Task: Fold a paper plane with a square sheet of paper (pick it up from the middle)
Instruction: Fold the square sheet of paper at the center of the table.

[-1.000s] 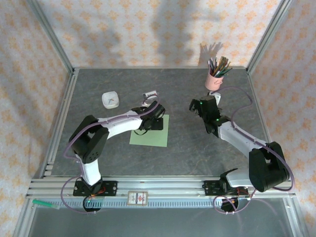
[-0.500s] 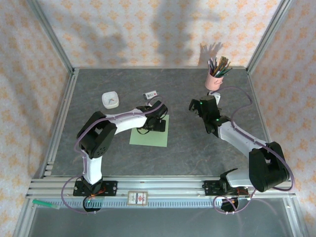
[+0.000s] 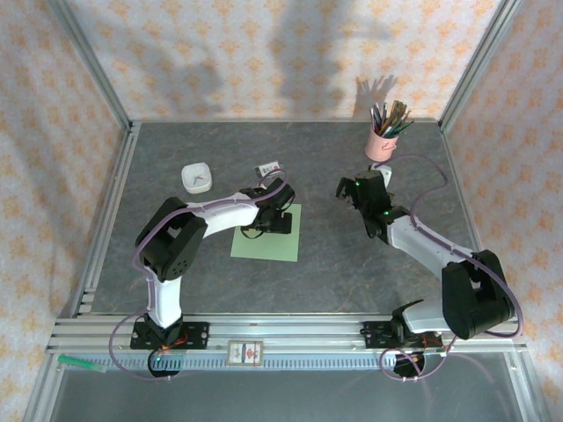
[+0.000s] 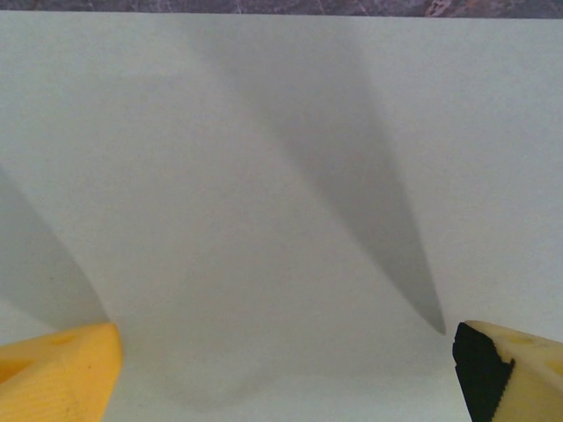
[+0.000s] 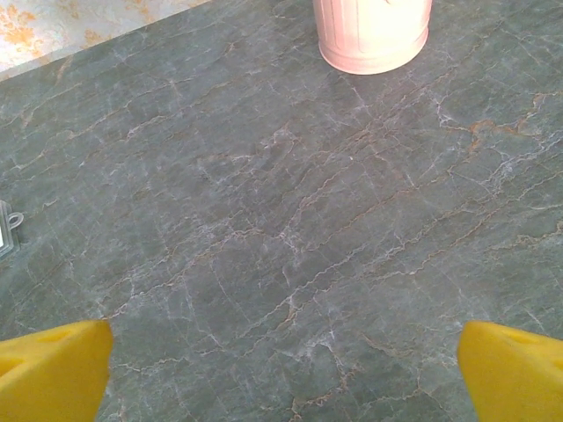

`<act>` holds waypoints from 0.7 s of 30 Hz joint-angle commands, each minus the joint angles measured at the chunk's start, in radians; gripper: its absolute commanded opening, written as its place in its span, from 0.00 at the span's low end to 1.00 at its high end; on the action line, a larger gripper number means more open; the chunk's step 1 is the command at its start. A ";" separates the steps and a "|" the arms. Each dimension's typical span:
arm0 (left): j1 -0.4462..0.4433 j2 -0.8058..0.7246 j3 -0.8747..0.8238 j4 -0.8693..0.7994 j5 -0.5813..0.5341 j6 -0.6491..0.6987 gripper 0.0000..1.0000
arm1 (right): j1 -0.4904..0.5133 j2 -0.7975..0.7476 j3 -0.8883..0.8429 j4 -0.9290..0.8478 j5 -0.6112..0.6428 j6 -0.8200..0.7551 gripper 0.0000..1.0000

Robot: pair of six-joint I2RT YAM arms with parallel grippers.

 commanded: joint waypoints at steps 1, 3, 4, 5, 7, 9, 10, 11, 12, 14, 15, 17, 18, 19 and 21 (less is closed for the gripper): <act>-0.001 0.018 -0.010 0.001 0.023 0.021 1.00 | -0.005 0.007 0.002 0.015 0.007 -0.017 1.00; -0.005 0.022 -0.007 0.000 0.020 0.021 1.00 | -0.006 0.009 0.000 0.014 0.009 -0.017 1.00; -0.005 0.024 -0.009 0.001 0.020 0.021 1.00 | -0.006 0.011 0.000 0.015 0.008 -0.017 1.00; -0.006 0.025 -0.009 0.001 0.019 0.020 1.00 | -0.006 0.012 0.001 0.015 0.007 -0.017 1.00; -0.007 0.036 -0.010 -0.002 0.006 0.015 1.00 | -0.006 0.013 0.003 0.014 0.006 -0.017 1.00; -0.010 0.047 -0.013 0.000 0.008 0.015 1.00 | -0.006 0.015 0.003 0.014 0.010 -0.019 1.00; -0.011 0.051 -0.016 0.000 0.005 0.011 1.00 | -0.006 0.015 0.001 0.014 0.012 -0.018 1.00; -0.014 0.055 -0.018 -0.002 -0.001 0.011 1.00 | -0.006 0.016 0.001 0.015 0.012 -0.018 1.00; -0.016 0.056 -0.022 -0.002 -0.005 0.010 1.00 | -0.005 0.018 0.002 0.016 0.011 -0.018 1.00; -0.018 0.058 -0.028 -0.001 -0.017 0.006 1.00 | -0.005 0.023 0.003 0.015 0.010 -0.017 1.00; -0.020 0.062 -0.029 -0.004 -0.024 0.005 1.00 | -0.006 0.026 0.003 0.015 0.010 -0.016 1.00; -0.026 0.070 -0.031 -0.011 -0.040 0.001 1.00 | -0.006 0.032 0.005 0.015 0.010 -0.015 1.00; -0.028 0.074 -0.033 -0.009 -0.038 -0.002 1.00 | -0.005 0.034 0.006 0.014 0.012 -0.015 1.00; -0.030 0.075 -0.037 -0.004 -0.028 -0.003 1.00 | -0.005 0.034 0.006 0.015 0.012 -0.016 1.00; -0.030 0.076 -0.045 0.005 -0.019 -0.006 1.00 | -0.006 0.036 0.009 0.015 0.012 -0.016 1.00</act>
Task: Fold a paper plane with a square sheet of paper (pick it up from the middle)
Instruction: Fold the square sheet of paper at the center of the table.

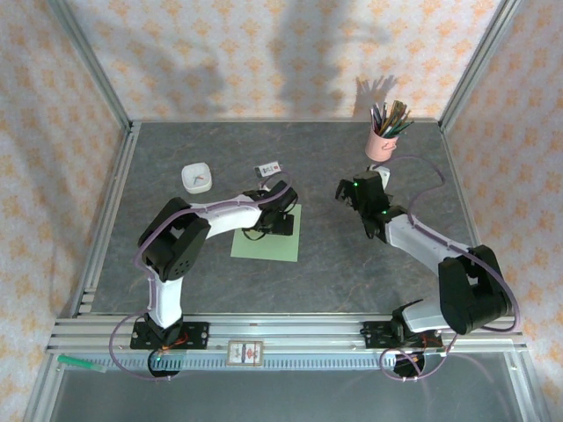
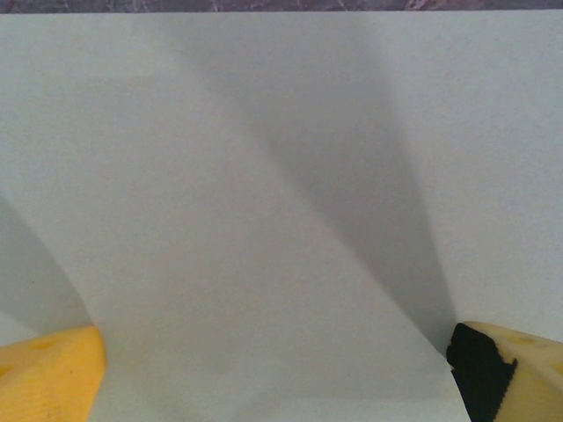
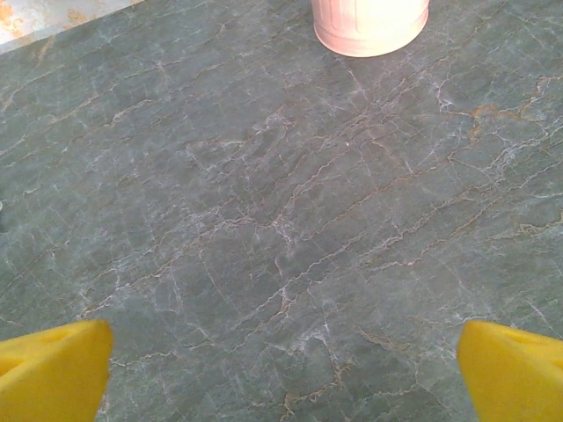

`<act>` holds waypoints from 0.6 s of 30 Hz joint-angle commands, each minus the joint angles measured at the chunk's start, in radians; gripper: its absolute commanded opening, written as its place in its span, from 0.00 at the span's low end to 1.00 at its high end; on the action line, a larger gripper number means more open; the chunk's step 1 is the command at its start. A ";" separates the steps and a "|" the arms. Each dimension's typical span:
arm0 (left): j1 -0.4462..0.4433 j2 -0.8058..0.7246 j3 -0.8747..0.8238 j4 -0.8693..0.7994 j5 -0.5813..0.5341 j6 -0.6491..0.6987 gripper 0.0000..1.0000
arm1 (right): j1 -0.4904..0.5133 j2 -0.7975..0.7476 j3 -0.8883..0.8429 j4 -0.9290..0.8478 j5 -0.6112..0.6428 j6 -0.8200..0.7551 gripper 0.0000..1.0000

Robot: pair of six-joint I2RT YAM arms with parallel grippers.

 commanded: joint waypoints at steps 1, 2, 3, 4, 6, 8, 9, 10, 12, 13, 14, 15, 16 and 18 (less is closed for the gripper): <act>-0.008 0.060 -0.046 -0.007 0.014 -0.005 1.00 | -0.006 0.005 0.009 0.015 0.012 -0.015 1.00; -0.008 0.058 -0.050 -0.001 0.019 -0.005 1.00 | -0.006 0.006 0.009 0.018 0.012 -0.015 1.00; -0.008 0.057 -0.051 0.001 0.022 -0.005 1.00 | -0.006 0.007 0.010 0.017 0.011 -0.015 1.00; -0.007 0.055 -0.054 0.005 0.031 -0.005 1.00 | -0.006 0.009 0.010 0.016 0.011 -0.013 1.00; -0.006 0.050 -0.061 0.013 0.038 -0.006 0.99 | -0.006 0.010 0.010 0.016 0.010 -0.014 1.00; -0.005 0.051 -0.061 0.010 0.035 -0.006 0.99 | -0.006 0.010 0.009 0.015 0.012 -0.014 1.00; -0.005 0.050 -0.061 0.007 0.032 -0.005 0.99 | -0.006 0.009 0.010 0.014 0.012 -0.013 1.00; -0.005 0.050 -0.061 0.005 0.026 -0.004 0.98 | -0.005 0.009 0.010 0.013 0.011 -0.014 1.00; -0.005 0.044 -0.060 0.003 0.018 -0.004 0.97 | -0.004 0.009 0.012 0.012 0.011 -0.014 1.00; -0.003 0.042 -0.058 0.002 0.015 -0.005 0.97 | -0.006 0.007 0.012 0.012 0.012 -0.014 1.00; -0.003 0.038 -0.057 0.000 0.012 -0.005 0.96 | -0.006 0.008 0.012 0.011 0.013 -0.013 1.00; -0.002 0.037 -0.056 -0.001 0.010 -0.005 0.96 | -0.005 0.007 0.012 0.011 0.014 -0.013 1.00; -0.002 0.036 -0.054 -0.002 0.008 -0.005 0.95 | -0.005 0.008 0.011 0.010 0.015 -0.014 1.00; -0.001 0.036 -0.052 -0.005 0.002 -0.002 0.94 | -0.005 0.007 0.012 0.008 0.015 -0.014 1.00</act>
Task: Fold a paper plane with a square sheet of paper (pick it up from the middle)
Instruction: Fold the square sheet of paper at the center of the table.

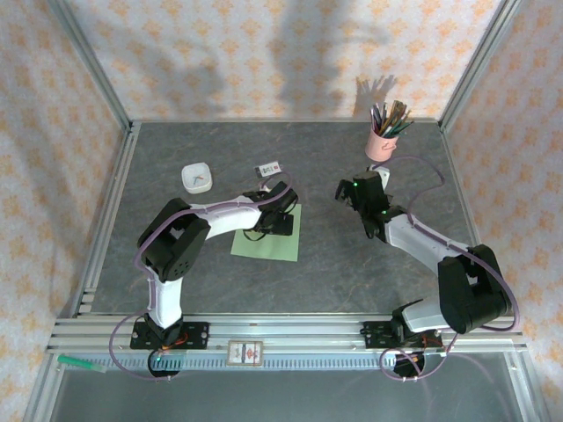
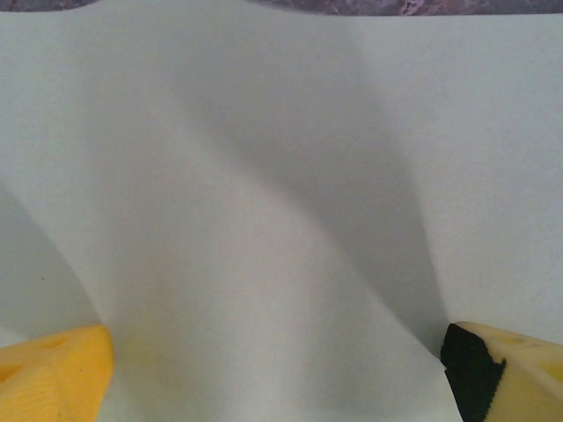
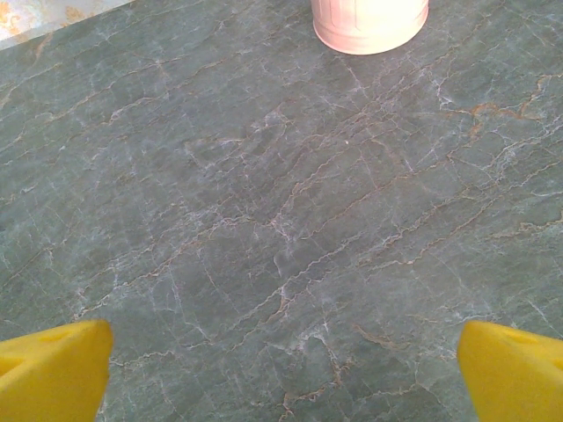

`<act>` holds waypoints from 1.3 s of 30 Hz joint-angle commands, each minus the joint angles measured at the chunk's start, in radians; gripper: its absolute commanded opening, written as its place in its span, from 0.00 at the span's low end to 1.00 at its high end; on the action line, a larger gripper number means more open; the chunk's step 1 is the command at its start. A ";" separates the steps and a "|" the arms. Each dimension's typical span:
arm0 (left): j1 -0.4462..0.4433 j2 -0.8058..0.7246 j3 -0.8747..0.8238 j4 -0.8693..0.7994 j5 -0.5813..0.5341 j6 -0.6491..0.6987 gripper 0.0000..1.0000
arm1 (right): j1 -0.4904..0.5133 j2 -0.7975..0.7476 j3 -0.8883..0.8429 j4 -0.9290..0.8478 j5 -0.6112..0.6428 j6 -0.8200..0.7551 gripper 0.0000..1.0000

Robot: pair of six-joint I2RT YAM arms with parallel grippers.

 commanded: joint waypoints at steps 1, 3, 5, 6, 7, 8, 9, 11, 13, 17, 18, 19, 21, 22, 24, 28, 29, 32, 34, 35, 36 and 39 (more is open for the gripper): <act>0.001 0.041 -0.037 -0.028 0.003 0.000 0.93 | -0.006 0.004 0.012 0.007 0.015 -0.014 1.00; 0.002 0.039 -0.034 -0.031 0.002 -0.001 0.92 | -0.005 0.003 0.011 0.006 0.018 -0.014 1.00; 0.003 0.034 -0.032 -0.030 0.002 -0.002 0.91 | -0.006 0.002 0.009 0.006 0.018 -0.014 1.00; 0.002 0.032 -0.032 -0.030 0.001 -0.001 0.90 | -0.006 0.001 0.009 0.006 0.018 -0.014 1.00; 0.003 0.029 -0.031 -0.030 0.000 -0.002 0.89 | -0.006 0.001 0.009 0.006 0.016 -0.014 1.00; 0.002 0.025 -0.031 -0.028 0.000 0.000 0.88 | -0.006 0.002 0.009 0.006 0.016 -0.011 1.00; 0.003 0.023 -0.031 -0.025 0.000 -0.002 0.86 | -0.006 0.003 0.009 0.006 0.016 -0.012 1.00; 0.004 0.017 -0.031 -0.018 0.009 -0.002 0.82 | -0.006 0.005 0.010 0.006 0.015 -0.012 1.00; 0.004 0.012 -0.034 -0.006 0.020 -0.002 0.77 | -0.006 0.006 0.012 0.006 0.016 -0.012 1.00; 0.004 -0.001 -0.033 0.007 0.026 -0.004 0.69 | -0.006 0.006 0.014 0.003 0.018 -0.011 1.00; 0.005 -0.009 -0.034 0.013 0.026 -0.006 0.67 | -0.006 0.008 0.015 0.002 0.018 -0.012 1.00; 0.004 -0.017 -0.037 0.022 0.027 -0.007 0.64 | -0.005 0.008 0.016 0.001 0.018 -0.011 1.00; 0.004 -0.058 -0.056 0.065 0.041 -0.011 0.56 | -0.006 0.007 0.017 -0.001 0.022 -0.012 1.00; 0.005 -0.076 -0.071 0.096 0.057 -0.011 0.51 | -0.006 0.007 0.017 -0.001 0.023 -0.012 1.00; 0.004 -0.121 -0.113 0.187 0.118 -0.012 0.40 | -0.006 0.006 0.017 -0.006 0.028 -0.012 1.00; 0.003 -0.217 -0.216 0.453 0.349 -0.074 0.31 | -0.005 0.000 0.025 -0.020 0.037 -0.014 1.00; 0.003 -0.248 -0.257 0.546 0.435 -0.102 0.29 | -0.005 -0.004 0.030 -0.028 0.039 -0.012 1.00; 0.005 -0.346 -0.373 0.854 0.611 -0.224 0.29 | -0.006 -0.033 0.050 -0.065 0.052 -0.017 1.00; 0.014 -0.384 -0.431 0.992 0.667 -0.291 0.30 | -0.006 -0.068 0.058 -0.090 0.061 -0.020 1.00; 0.020 -0.390 -0.460 1.035 0.683 -0.321 0.30 | -0.006 -0.089 0.059 -0.097 0.053 -0.022 1.00; 0.026 -0.386 -0.483 1.074 0.700 -0.350 0.30 | -0.005 -0.109 0.056 -0.101 0.037 -0.024 1.00; 0.040 -0.347 -0.546 1.201 0.747 -0.433 0.30 | -0.006 -0.147 0.050 -0.101 -0.076 -0.040 1.00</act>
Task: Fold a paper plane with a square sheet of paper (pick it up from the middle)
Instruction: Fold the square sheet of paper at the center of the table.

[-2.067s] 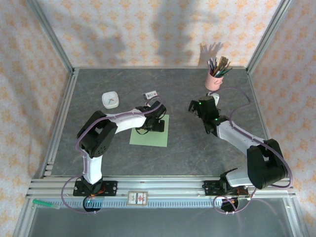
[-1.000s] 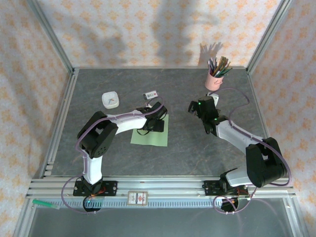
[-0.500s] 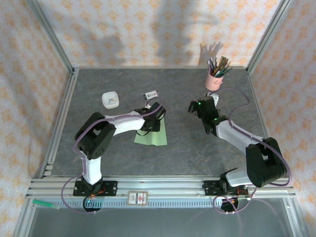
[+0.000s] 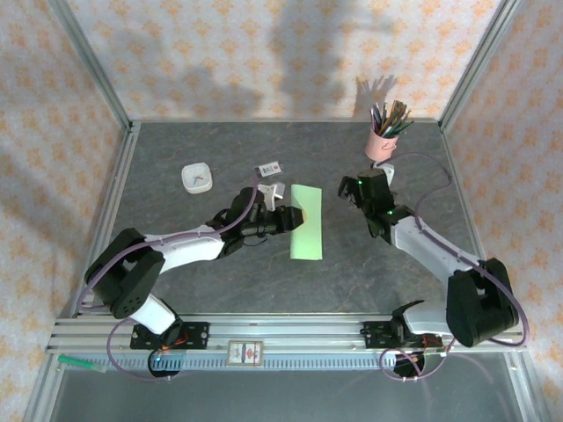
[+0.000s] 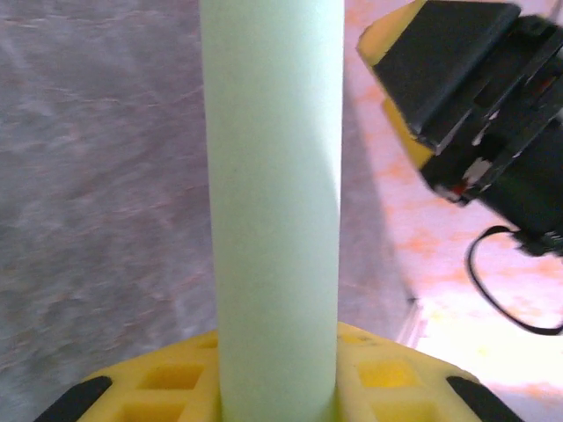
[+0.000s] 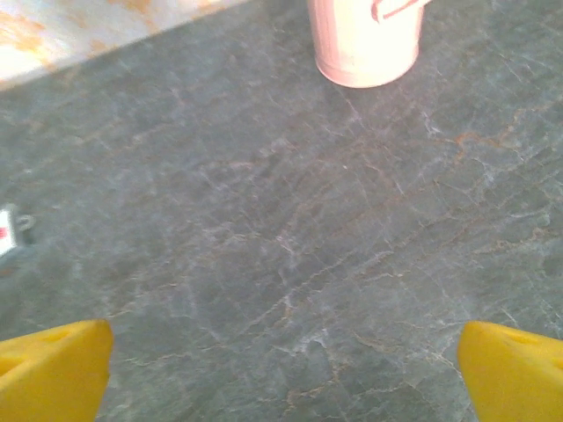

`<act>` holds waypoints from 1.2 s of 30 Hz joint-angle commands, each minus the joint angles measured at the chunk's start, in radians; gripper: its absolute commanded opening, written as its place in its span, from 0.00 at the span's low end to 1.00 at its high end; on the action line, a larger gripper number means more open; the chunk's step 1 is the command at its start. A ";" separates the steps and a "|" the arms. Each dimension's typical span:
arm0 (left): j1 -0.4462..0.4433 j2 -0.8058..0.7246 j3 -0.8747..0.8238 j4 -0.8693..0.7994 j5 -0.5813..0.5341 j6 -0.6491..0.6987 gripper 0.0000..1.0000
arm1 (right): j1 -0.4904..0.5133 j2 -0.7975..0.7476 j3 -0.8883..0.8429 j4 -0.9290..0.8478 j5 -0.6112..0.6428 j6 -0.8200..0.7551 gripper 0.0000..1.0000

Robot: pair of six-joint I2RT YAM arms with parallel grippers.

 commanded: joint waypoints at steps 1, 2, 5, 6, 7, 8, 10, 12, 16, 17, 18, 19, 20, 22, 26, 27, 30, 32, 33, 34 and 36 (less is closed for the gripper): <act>0.021 0.050 -0.074 0.271 0.125 -0.151 0.30 | -0.005 -0.054 0.026 -0.030 -0.107 -0.032 1.00; 0.024 0.069 -0.085 0.290 0.132 -0.159 0.30 | -0.005 -0.062 0.022 -0.026 -0.147 -0.037 1.00; 0.033 0.115 -0.094 0.245 0.128 -0.120 0.30 | -0.002 -0.082 -0.002 0.002 -0.272 -0.067 1.00; 0.036 0.127 -0.096 0.232 0.128 -0.104 0.30 | -0.001 -0.082 -0.009 0.007 -0.307 -0.070 1.00; 0.039 0.138 -0.100 0.228 0.129 -0.096 0.30 | -0.002 -0.080 -0.013 0.008 -0.339 -0.074 1.00; 0.044 0.149 -0.102 0.223 0.130 -0.088 0.29 | 0.001 -0.078 -0.018 0.006 -0.374 -0.077 1.00; 0.049 0.165 -0.109 0.221 0.134 -0.076 0.29 | 0.006 -0.072 -0.027 0.006 -0.429 -0.074 0.99; 0.053 0.179 -0.112 0.202 0.135 -0.055 0.29 | 0.012 -0.068 -0.042 0.015 -0.487 -0.055 0.98; 0.065 0.198 -0.119 0.162 0.134 -0.014 0.29 | 0.018 -0.041 -0.076 0.050 -0.618 -0.005 0.94; 0.071 0.202 -0.121 0.149 0.131 -0.003 0.29 | 0.019 -0.030 -0.082 0.059 -0.646 0.007 0.92; 0.076 0.206 -0.123 0.143 0.130 0.005 0.29 | 0.021 -0.018 -0.087 0.066 -0.665 0.014 0.89; 0.081 0.212 -0.123 0.131 0.129 0.017 0.29 | 0.025 -0.003 -0.089 0.072 -0.680 0.024 0.85; 0.085 0.216 -0.124 0.121 0.128 0.028 0.29 | 0.032 0.014 -0.089 0.076 -0.687 0.031 0.80; 0.090 0.223 -0.127 0.110 0.122 0.046 0.29 | 0.050 0.050 -0.080 0.076 -0.702 0.037 0.71; 0.099 0.233 -0.136 0.093 0.114 0.065 0.28 | 0.103 0.113 -0.070 0.106 -0.705 0.059 0.53; 0.101 0.234 -0.138 0.092 0.110 0.065 0.28 | 0.114 0.129 -0.064 0.111 -0.703 0.062 0.50; 0.102 0.236 -0.145 0.094 0.097 0.061 0.27 | 0.144 0.185 -0.045 0.133 -0.702 0.070 0.42; 0.103 0.235 -0.148 0.092 0.088 0.059 0.27 | 0.156 0.223 -0.029 0.148 -0.703 0.074 0.38; 0.102 0.235 -0.150 0.091 0.083 0.058 0.27 | 0.162 0.242 -0.020 0.150 -0.705 0.073 0.36; 0.102 0.236 -0.151 0.091 0.082 0.057 0.27 | 0.165 0.257 -0.012 0.153 -0.706 0.070 0.35; 0.103 0.237 -0.155 0.092 0.077 0.053 0.27 | 0.173 0.292 0.005 0.159 -0.705 0.067 0.33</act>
